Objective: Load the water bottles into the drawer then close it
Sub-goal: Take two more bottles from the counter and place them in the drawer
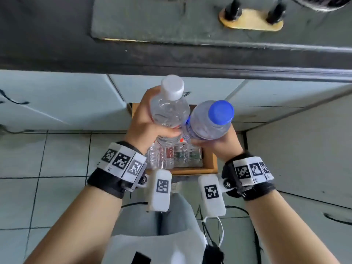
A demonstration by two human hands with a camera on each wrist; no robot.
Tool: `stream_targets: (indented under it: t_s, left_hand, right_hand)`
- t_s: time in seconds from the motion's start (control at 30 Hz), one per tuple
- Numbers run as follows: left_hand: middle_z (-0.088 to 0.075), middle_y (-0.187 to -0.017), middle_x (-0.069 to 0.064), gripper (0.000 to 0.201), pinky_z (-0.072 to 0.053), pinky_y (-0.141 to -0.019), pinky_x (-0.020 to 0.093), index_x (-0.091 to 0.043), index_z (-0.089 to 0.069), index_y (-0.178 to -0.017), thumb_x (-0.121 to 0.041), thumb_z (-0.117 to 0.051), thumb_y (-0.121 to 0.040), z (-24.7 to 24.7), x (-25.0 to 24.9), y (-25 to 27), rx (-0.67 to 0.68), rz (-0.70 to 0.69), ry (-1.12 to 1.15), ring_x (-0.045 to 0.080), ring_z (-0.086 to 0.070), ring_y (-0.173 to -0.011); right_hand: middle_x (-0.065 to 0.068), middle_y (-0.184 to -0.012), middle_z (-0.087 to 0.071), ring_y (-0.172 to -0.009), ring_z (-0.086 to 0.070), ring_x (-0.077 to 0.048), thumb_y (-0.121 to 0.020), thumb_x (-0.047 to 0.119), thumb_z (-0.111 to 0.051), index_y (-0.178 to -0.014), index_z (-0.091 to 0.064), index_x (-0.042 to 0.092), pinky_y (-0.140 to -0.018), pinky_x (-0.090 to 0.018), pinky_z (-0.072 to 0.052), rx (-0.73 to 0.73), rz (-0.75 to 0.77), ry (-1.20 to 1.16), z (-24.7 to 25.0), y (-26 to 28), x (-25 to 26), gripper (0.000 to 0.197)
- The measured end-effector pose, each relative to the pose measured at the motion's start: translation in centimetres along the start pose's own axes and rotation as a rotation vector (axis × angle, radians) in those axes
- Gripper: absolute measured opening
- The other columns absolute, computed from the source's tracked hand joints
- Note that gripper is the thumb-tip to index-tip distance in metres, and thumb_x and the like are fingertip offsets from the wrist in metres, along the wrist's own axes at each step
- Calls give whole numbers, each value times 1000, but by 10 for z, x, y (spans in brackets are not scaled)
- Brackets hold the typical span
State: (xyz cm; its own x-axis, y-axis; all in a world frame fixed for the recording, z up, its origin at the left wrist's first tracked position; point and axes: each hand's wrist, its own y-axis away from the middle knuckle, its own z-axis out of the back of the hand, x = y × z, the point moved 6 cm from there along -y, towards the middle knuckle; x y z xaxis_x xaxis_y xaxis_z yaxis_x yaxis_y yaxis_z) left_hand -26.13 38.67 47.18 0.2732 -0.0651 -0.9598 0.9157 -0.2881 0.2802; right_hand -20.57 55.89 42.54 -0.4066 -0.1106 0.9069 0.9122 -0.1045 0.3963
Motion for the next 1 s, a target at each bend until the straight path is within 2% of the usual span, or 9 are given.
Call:
stream_targets:
  t_s: [0.17, 0.27, 0.37, 0.47, 0.53, 0.6, 0.73, 0.8, 1.0]
  left_hand:
    - [-62, -105, -3, 74, -51, -87, 25, -31, -48, -107, 2, -77, -48, -14, 99, -24, -56, 181, 35, 19, -60, -105]
    - [-61, -113, 3, 79, -54, -60, 18, -22, -45, -118, -7, -83, -50, -19, 147, -42, -106, 278, -3, 22, -59, -102]
    - [-54, -124, 0, 94, -55, -64, 17, -20, -35, -133, -13, -84, -53, -26, 187, -52, -121, 387, -71, 10, -58, -96]
    - [-55, -103, -11, 87, -47, -58, 0, -11, -30, -135, -1, -79, -64, -30, 209, -65, -146, 447, -120, 1, -55, -85]
    - [-56, -122, -5, 89, -45, -83, 10, -12, -26, -137, -7, -79, -67, -35, 219, -76, -129, 500, -195, 13, -57, -109]
    - [-43, -143, 0, 91, -34, -92, 18, -14, -19, -142, -18, -77, -71, -39, 227, -85, -73, 591, -312, 18, -45, -128]
    - [-32, -152, 10, 105, -31, -112, 35, -7, -7, -146, -41, -73, -72, -41, 246, -98, -13, 727, -555, 28, -37, -136]
    - [-30, -152, 13, 103, -31, -113, 38, -4, -4, -146, -44, -68, -76, -42, 250, -103, 5, 747, -688, 30, -36, -136]
    - [-56, -124, 14, 80, -44, -93, 34, -4, -4, -146, -20, -57, -89, -51, 249, -100, 105, 708, -916, 29, -56, -113]
  right_hand:
    - [-17, -112, -65, -96, -64, -19, -44, 19, -82, -119, -47, 0, -87, -34, -53, -68, -111, 15, -9, -17, -96, 85]
    - [2, -96, -63, -87, -61, -15, -50, 10, -83, -113, -45, 11, -83, -35, -49, -81, -210, 73, -9, -27, -138, 74]
    - [3, -98, -60, -85, -58, -6, -56, 4, -81, -121, -45, 5, -82, -28, -49, -136, -289, 40, -4, -40, -170, 75]
    - [0, -93, -63, -80, -64, -3, -68, -1, -76, -100, -54, 14, -80, -21, -52, -145, -330, -9, -2, -62, -185, 43]
    - [0, -98, -66, -87, -65, -9, -67, 10, -79, -102, -52, 13, -86, -28, -53, -127, -428, 18, -4, -76, -200, 44]
    - [-4, -112, -67, -98, -64, -16, -59, 24, -83, -123, -47, 8, -93, -37, -52, -87, -513, 72, -9, -85, -214, 75]
    - [-4, -119, -61, -105, -59, -16, -70, 24, -77, -136, -37, 7, -82, -23, -44, -18, -584, 175, -12, -96, -230, 79]
    - [-6, -128, -58, -112, -58, -19, -76, 21, -73, -139, -31, 6, -80, -17, -42, 4, -595, 213, -13, -99, -233, 77]
    - [-12, -140, -45, -122, -51, -30, -72, 30, -74, -141, -26, 15, -104, -43, -43, 0, -653, 347, -14, -91, -232, 85]
